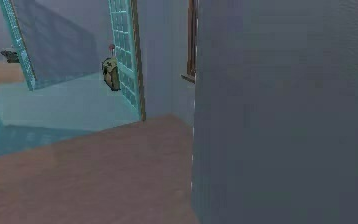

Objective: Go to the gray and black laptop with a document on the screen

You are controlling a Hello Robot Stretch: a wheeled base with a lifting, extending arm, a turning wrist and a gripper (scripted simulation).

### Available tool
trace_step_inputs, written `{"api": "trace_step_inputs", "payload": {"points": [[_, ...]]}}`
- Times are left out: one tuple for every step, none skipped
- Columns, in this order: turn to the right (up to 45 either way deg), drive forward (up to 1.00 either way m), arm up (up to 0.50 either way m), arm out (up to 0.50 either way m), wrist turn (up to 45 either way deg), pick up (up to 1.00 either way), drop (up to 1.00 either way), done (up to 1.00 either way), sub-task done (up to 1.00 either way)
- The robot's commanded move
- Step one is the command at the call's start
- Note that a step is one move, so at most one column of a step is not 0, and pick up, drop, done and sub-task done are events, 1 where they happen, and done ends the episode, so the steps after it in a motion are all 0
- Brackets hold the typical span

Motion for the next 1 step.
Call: {"api": "trace_step_inputs", "payload": {"points": [[-30.0,0.00,0.00,0.00,0.0,0.00,0.00,0.00,0.00]]}}
